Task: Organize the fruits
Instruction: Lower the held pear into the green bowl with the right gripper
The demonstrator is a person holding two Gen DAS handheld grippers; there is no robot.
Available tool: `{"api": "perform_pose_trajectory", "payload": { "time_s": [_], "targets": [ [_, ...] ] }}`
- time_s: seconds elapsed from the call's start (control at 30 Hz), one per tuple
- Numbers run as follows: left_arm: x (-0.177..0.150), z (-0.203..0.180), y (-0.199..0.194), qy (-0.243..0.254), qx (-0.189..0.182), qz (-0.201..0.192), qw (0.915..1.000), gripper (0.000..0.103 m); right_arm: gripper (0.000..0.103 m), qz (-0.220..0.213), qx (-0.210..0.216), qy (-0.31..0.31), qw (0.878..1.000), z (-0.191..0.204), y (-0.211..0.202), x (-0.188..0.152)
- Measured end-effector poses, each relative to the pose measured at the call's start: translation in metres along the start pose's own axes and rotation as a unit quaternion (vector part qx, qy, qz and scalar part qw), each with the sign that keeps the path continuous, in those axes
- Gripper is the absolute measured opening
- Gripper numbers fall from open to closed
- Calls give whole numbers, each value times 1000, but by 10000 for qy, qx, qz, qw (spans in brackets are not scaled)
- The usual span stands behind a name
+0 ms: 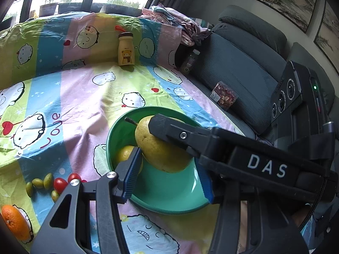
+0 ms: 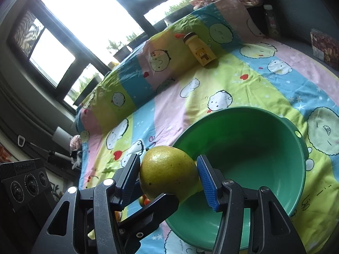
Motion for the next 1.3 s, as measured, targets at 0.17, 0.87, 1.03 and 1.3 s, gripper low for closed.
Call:
{"api": "perform_pose_trajectory", "payload": {
  "time_s": [0.17, 0.87, 1.03, 1.3],
  "targets": [
    [0, -4, 7, 16, -86, 74, 9999, 51, 58, -17, -83, 89, 9999, -8, -1, 2],
    [-3, -13, 36, -39, -377, 353, 9987, 51, 58, 36, -407, 415, 9983, -40, 1, 5],
    [-5, -13, 42, -88, -443, 416, 9981, 51, 58, 75, -491, 480, 9976, -45, 3, 5],
    [-7, -14, 49, -140, -517, 500, 9973, 51, 58, 128, -587, 557, 9966, -53, 5, 5]
  ]
}}
Point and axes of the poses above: each gripper's, at about its wrist camera, not at the fingertips, and y roughly the way its jaws point, z to its left, x to its top, the point moved 9 cm from there along y, roughly the way its jaws point, and after that the axes turned 6 degrees about y, right-handed, at the moved point
